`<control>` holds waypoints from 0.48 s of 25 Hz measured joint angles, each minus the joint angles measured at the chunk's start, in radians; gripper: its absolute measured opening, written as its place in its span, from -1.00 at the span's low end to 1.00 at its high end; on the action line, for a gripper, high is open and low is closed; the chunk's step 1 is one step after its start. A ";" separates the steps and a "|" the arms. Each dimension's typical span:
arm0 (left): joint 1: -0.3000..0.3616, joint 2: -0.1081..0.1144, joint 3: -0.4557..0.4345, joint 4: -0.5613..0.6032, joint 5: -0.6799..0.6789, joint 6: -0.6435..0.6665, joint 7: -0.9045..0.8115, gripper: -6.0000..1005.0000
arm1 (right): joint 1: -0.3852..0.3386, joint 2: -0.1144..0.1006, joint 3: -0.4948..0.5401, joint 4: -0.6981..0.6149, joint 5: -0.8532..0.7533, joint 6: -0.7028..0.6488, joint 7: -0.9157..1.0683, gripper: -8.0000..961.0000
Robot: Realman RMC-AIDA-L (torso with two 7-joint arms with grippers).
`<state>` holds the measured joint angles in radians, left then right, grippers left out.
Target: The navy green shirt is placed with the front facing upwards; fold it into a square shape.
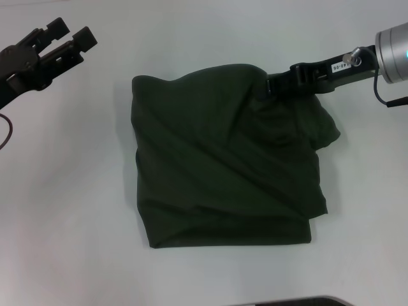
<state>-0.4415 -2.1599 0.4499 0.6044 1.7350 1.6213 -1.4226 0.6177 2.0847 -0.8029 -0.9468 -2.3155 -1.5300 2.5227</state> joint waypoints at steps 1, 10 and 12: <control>0.000 0.000 0.000 0.000 0.000 0.000 0.000 0.83 | -0.003 0.000 0.000 0.005 0.006 0.005 -0.001 0.03; -0.002 0.001 -0.001 0.000 0.000 0.002 0.001 0.83 | -0.013 -0.002 0.001 0.022 0.014 0.023 -0.003 0.01; -0.001 0.002 -0.001 0.000 0.000 0.002 0.001 0.83 | -0.015 -0.002 0.001 0.022 0.014 0.029 -0.003 -0.05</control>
<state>-0.4421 -2.1583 0.4493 0.6044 1.7349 1.6230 -1.4219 0.6028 2.0827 -0.8022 -0.9249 -2.3014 -1.5015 2.5195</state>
